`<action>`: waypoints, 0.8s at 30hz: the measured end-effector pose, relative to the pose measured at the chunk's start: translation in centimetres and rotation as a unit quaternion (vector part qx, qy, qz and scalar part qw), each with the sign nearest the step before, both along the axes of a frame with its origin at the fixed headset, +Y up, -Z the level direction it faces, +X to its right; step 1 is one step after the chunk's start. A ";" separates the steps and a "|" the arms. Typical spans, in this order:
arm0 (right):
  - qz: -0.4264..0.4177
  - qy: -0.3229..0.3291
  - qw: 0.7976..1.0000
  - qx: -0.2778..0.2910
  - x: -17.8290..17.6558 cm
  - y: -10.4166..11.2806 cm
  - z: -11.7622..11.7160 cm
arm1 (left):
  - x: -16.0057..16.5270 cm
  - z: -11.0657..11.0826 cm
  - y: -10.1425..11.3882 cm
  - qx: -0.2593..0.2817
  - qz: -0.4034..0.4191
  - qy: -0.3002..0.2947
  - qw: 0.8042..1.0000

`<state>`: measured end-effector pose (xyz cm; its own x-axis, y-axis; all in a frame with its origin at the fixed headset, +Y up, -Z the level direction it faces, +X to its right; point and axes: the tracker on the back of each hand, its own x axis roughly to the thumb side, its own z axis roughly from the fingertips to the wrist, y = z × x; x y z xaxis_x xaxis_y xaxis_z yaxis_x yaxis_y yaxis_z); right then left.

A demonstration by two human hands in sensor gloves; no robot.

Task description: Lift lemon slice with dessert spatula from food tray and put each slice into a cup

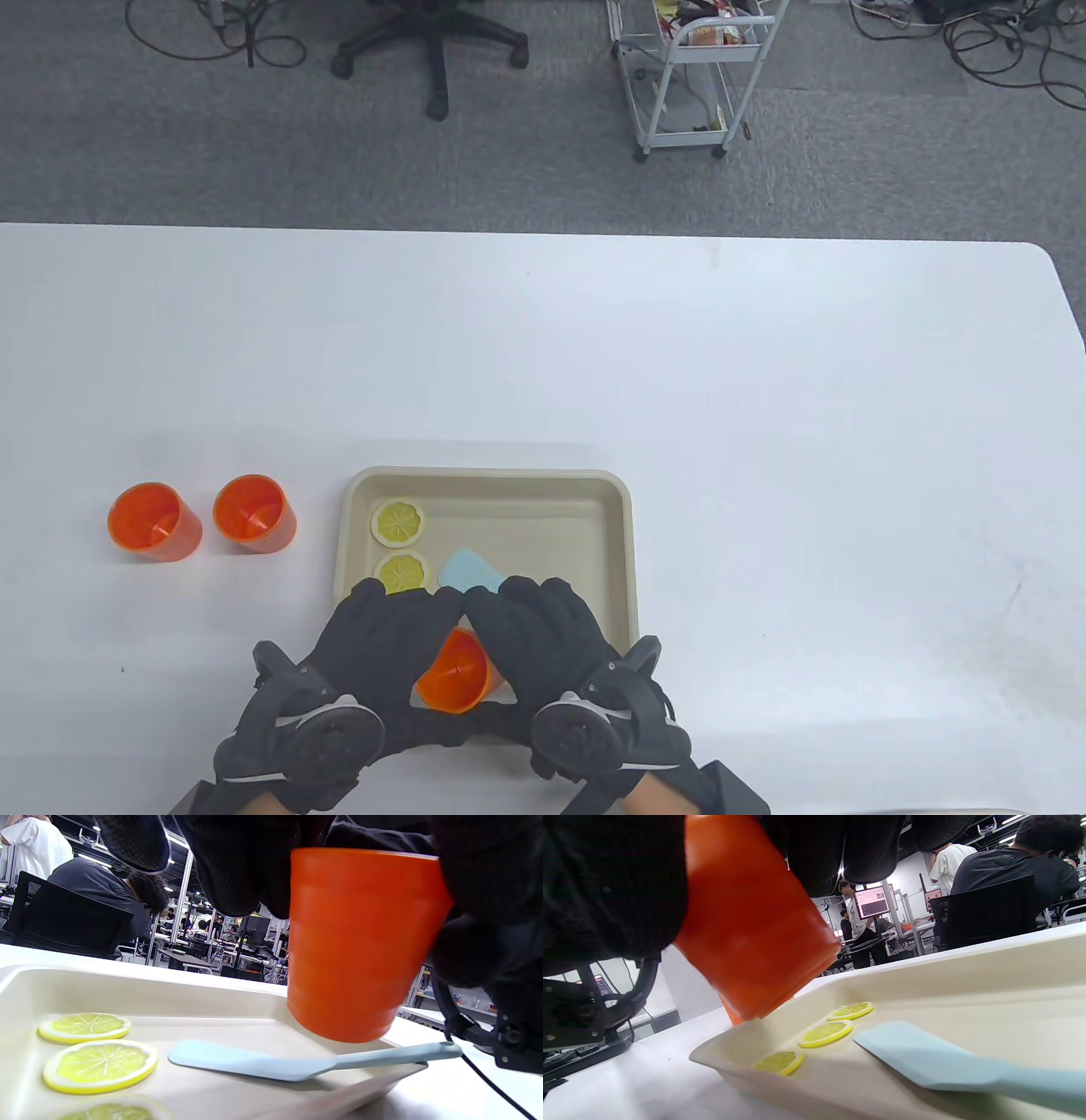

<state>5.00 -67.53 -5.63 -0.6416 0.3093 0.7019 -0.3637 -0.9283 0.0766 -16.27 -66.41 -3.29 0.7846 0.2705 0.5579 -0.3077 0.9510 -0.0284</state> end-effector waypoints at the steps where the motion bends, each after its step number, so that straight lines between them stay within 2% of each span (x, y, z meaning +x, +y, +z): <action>1: -0.001 0.000 1.000 0.003 -0.1 -0.1 0.1 | 0.0 0.0 0.0 -0.002 0.007 0.002 1.000; 8: -0.014 -0.024 0.999 0.036 -0.5 -0.2 0.3 | 0.3 -0.1 -0.4 -0.003 0.050 0.028 0.998; 16: 0.018 -0.054 0.996 0.073 -1.1 -0.2 0.5 | 0.9 0.3 -0.4 0.033 0.011 0.040 0.999; 21: -0.031 -0.068 0.996 0.058 -0.1 0.9 0.2 | 0.1 0.3 -0.2 0.035 0.078 0.017 0.996; 23: -0.044 -0.093 0.993 0.064 1.1 1.4 -0.2 | -0.7 0.3 0.0 0.054 0.086 0.033 0.994; 24: -0.059 -0.110 0.990 0.067 2.0 1.6 -0.7 | -1.4 0.2 0.2 0.068 0.080 0.061 0.993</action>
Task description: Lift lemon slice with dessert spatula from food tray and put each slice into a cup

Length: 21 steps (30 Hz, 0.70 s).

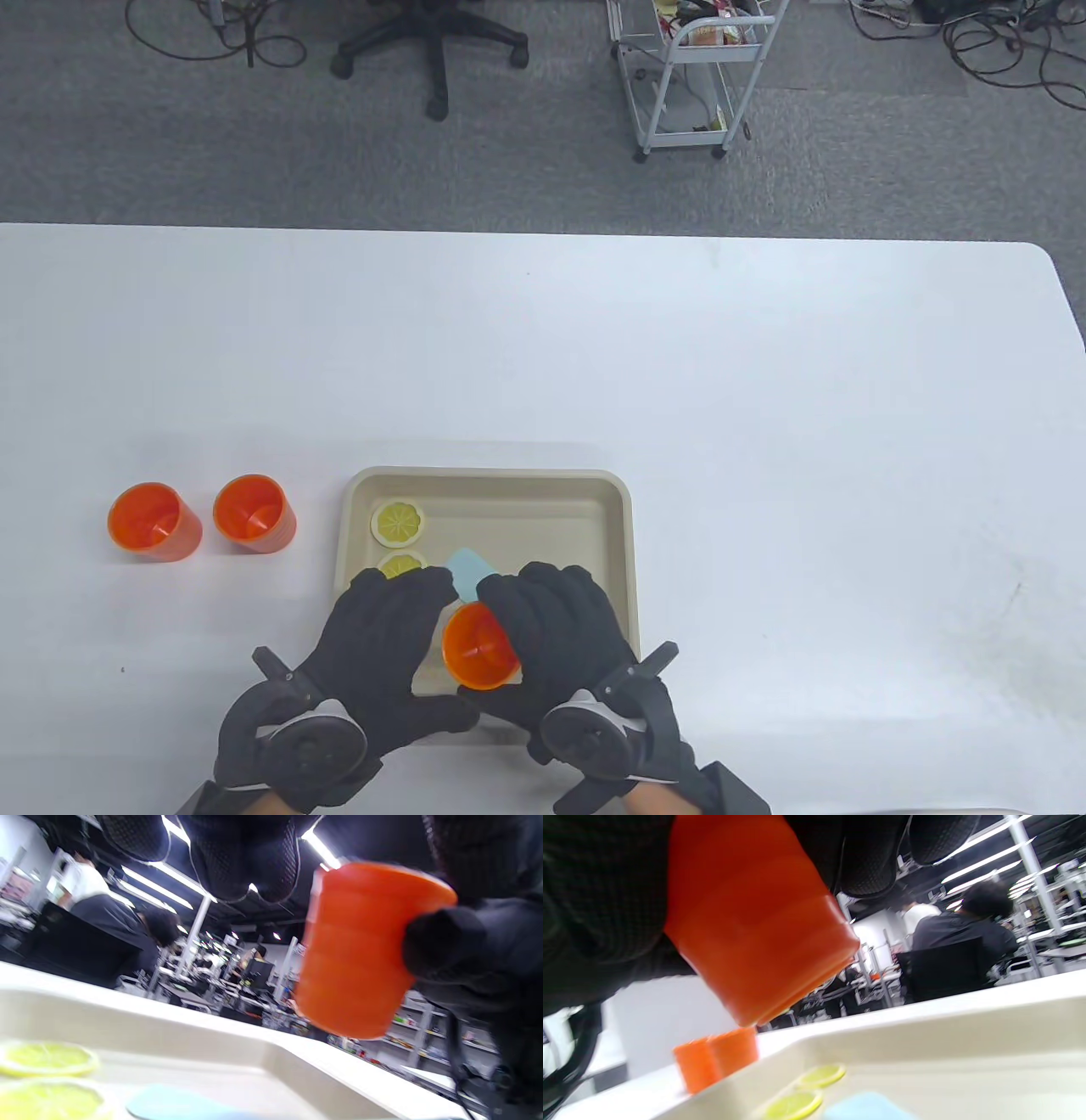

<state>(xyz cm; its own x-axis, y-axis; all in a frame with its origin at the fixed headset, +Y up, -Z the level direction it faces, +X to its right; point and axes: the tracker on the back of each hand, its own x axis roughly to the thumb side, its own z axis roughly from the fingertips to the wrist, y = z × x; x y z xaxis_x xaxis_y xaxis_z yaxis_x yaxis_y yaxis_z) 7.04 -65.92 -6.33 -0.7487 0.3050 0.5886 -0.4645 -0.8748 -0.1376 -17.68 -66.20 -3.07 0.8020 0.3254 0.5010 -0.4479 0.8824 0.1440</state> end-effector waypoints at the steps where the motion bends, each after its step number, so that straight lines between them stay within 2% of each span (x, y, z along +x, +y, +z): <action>1: -0.009 -0.010 1.000 -0.003 0.6 0.1 -0.3 | -0.4 -0.1 0.0 0.005 -0.002 0.019 1.000; 3: -0.036 -0.030 0.999 -0.025 2.5 0.2 -1.3 | -1.7 -0.4 0.1 0.015 -0.013 0.070 0.997; 8: -0.079 -0.091 0.992 -0.031 6.2 0.7 -2.7 | -4.9 -1.0 0.2 0.035 -0.025 0.163 0.986; 15: -0.130 -0.161 0.974 -0.089 11.0 -0.7 -5.0 | -8.0 -1.7 -0.1 0.014 -0.004 0.209 0.978; 21: -0.110 -0.235 0.957 -0.130 13.4 -2.8 -7.0 | -9.6 -1.9 -0.4 0.003 0.002 0.237 0.972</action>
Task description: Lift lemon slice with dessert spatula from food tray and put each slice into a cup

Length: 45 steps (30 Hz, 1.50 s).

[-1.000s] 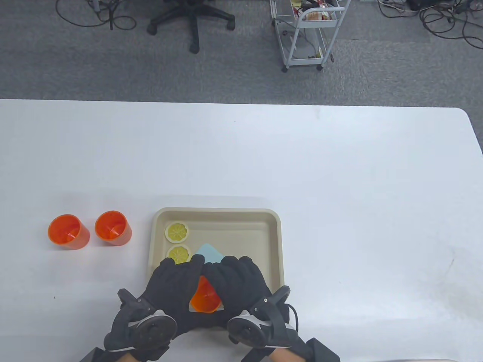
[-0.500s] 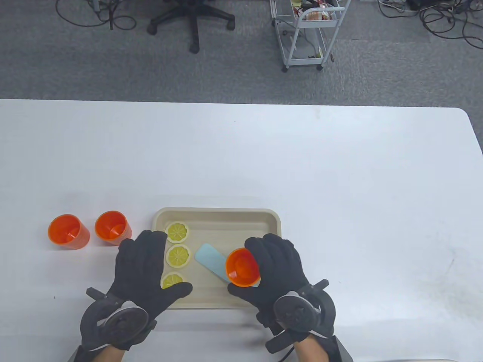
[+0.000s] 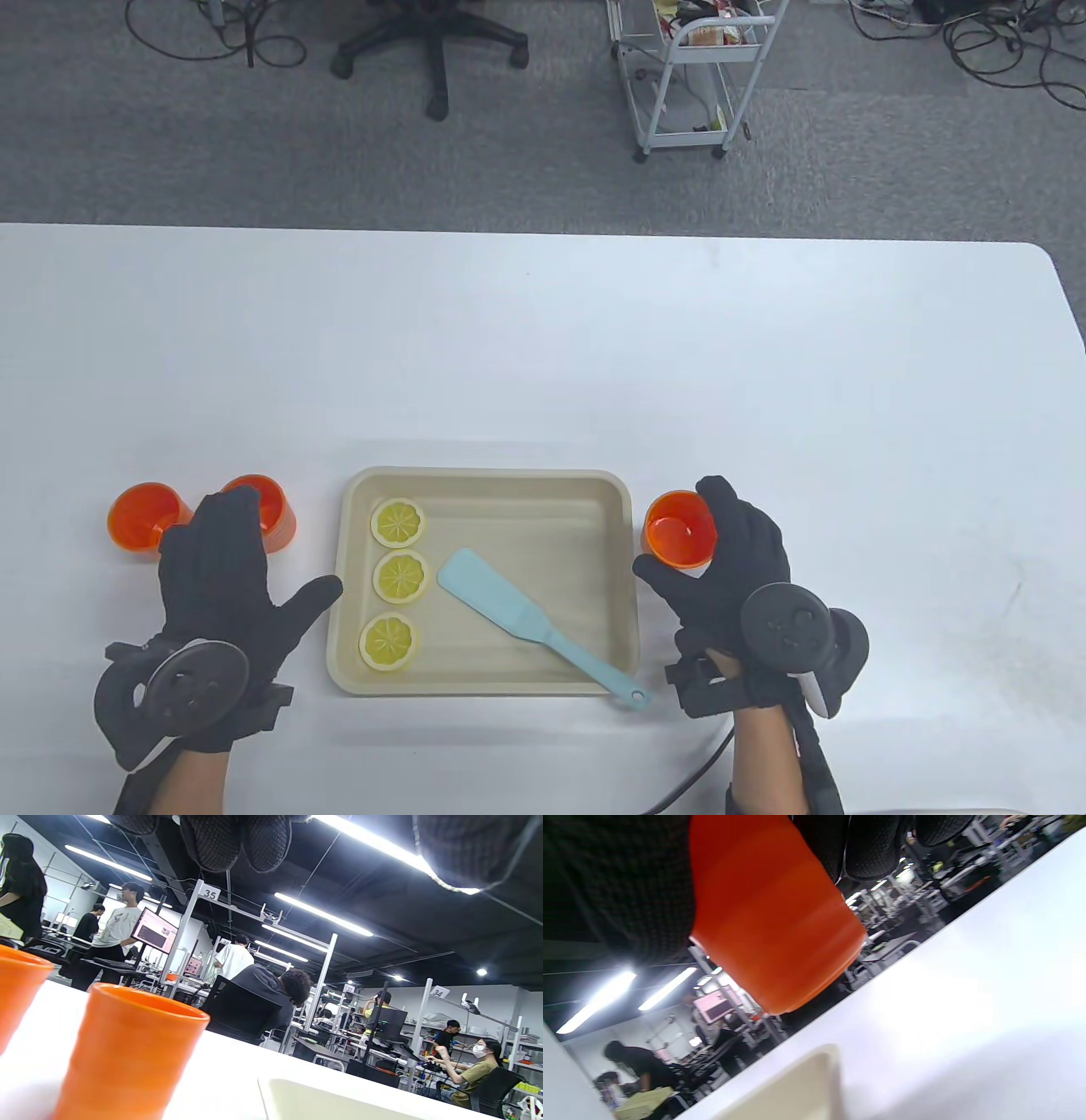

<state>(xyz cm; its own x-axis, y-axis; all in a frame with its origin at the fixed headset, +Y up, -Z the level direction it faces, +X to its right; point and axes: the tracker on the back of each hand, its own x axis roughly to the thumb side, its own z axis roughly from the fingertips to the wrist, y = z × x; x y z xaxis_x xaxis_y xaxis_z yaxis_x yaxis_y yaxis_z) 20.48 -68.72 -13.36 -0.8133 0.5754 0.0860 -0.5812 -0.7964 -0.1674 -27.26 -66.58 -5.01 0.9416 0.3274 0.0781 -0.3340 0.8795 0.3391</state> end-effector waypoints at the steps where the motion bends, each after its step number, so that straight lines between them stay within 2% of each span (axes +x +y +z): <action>1: 0.006 -0.006 1.000 -0.011 0.1 -0.3 -0.2 | -0.1 -0.1 0.0 -0.004 0.000 0.002 1.000; 7: 0.039 -0.065 0.996 -0.054 0.2 -2.1 -2.1 | -1.3 -0.3 -0.4 -0.014 0.005 0.020 1.000; 15: 0.085 -0.102 0.987 -0.087 -0.9 -4.8 -3.9 | -2.0 -0.5 -0.7 -0.026 0.010 0.033 0.999; 21: 0.130 -0.110 0.979 -0.109 -1.2 -5.8 -4.1 | -2.1 -0.7 -0.9 -0.033 0.008 0.036 0.999; 26: 0.121 -0.113 0.980 -0.112 -1.1 -6.1 -4.3 | -2.2 -0.8 -1.0 -0.036 0.008 0.040 0.998; 28: 0.105 -0.095 0.982 -0.126 -1.0 -6.1 -4.4 | -2.3 -0.8 -1.0 -0.037 0.013 0.041 0.998; 33: 0.090 -0.074 0.986 -0.117 -0.5 -5.1 -3.8 | -2.8 -0.8 -1.0 -0.034 0.022 0.048 0.998; 37: 0.083 -0.072 0.991 -0.073 -0.3 -3.5 -2.7 | -4.4 -0.3 0.0 0.014 0.049 0.055 0.997; 41: 0.090 -0.067 0.993 -0.039 -0.2 -1.8 -1.8 | -7.7 0.6 0.0 0.051 0.073 0.123 0.988; 45: 0.086 -0.061 0.994 -0.011 -0.1 -0.5 -0.9 | -10.4 0.3 -1.4 0.027 0.079 0.195 0.977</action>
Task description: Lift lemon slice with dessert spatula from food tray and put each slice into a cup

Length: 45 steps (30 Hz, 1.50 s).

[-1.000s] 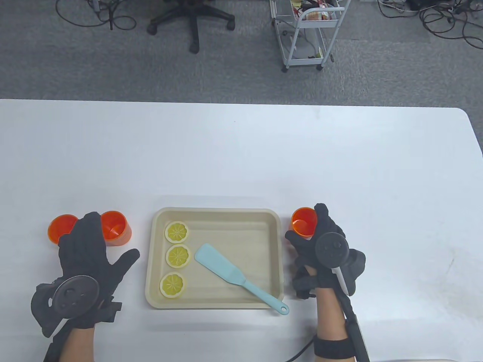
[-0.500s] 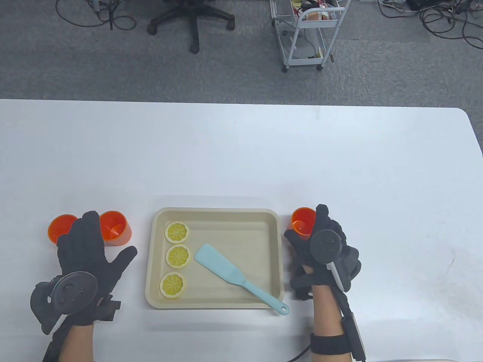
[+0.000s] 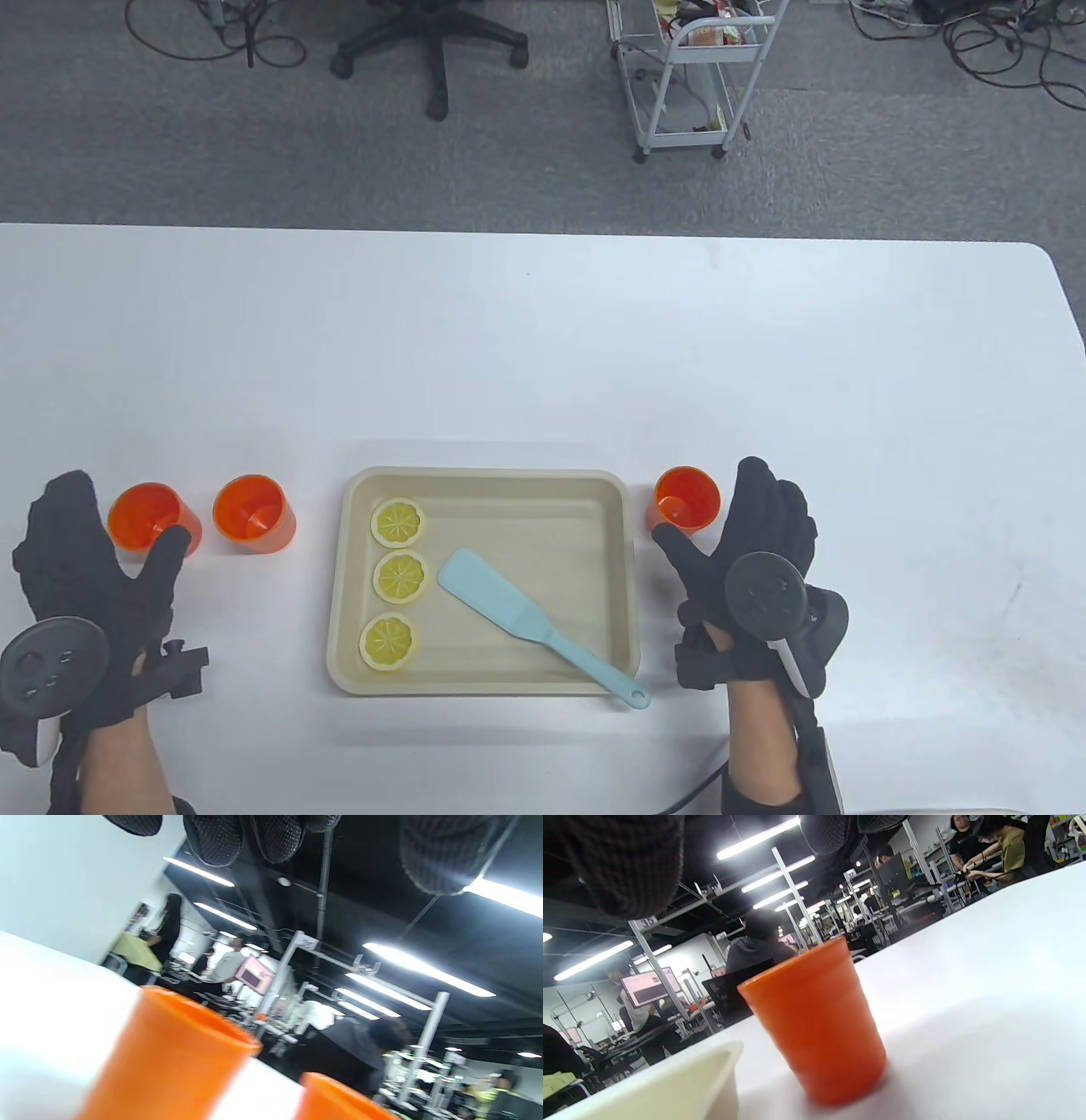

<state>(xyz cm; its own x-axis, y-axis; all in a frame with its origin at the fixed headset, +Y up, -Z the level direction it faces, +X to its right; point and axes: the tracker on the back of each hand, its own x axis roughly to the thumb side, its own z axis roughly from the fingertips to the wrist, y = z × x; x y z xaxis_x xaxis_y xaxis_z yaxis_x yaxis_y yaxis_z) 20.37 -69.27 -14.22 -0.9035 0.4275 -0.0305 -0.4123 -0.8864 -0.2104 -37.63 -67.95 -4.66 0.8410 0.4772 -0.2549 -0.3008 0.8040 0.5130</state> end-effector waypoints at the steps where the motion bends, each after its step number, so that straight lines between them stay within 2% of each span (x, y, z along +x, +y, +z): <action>1: 0.000 0.005 1.000 0.006 0.0 0.2 0.3 | -0.5 -0.2 -0.6 -0.011 0.007 0.008 1.000; 5: 0.013 0.021 0.999 0.022 -0.4 1.1 1.2 | -1.4 -1.4 -2.6 -0.070 0.025 0.005 0.997; 12: 0.031 0.039 0.998 0.030 -1.3 1.5 1.7 | -1.5 -2.5 -4.9 -0.144 0.022 0.032 0.989; 21: 0.035 0.046 0.998 0.025 -1.5 1.5 1.8 | -1.8 -3.0 -6.6 -0.184 0.045 0.042 0.981; 30: 0.039 0.051 0.998 0.019 -1.7 1.4 1.8 | -1.8 -2.9 -6.8 -0.171 0.061 0.046 0.982; 34: 0.036 0.050 0.998 0.023 -1.7 1.6 2.0 | -1.8 -2.6 -6.4 -0.150 0.066 0.058 0.985; 37: 0.028 0.052 0.998 0.030 -1.7 1.9 2.2 | -1.7 -2.1 -5.0 -0.105 0.091 0.064 0.988; 40: 0.029 0.055 0.997 0.037 -2.0 2.2 2.4 | -1.4 -1.3 -2.9 -0.035 0.116 0.054 0.991; 45: 0.021 0.079 0.996 0.037 -2.9 2.3 2.7 | 1.1 -0.4 0.2 0.010 0.028 -0.012 0.999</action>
<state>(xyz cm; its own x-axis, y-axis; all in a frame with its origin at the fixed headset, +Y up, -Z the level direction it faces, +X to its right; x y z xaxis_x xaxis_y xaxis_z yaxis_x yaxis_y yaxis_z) 17.47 -67.01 -11.54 -0.9114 0.3858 0.1429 -0.4090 -0.8877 -0.2117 -36.55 -67.76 -5.02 0.8181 0.5291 -0.2253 -0.3578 0.7750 0.5209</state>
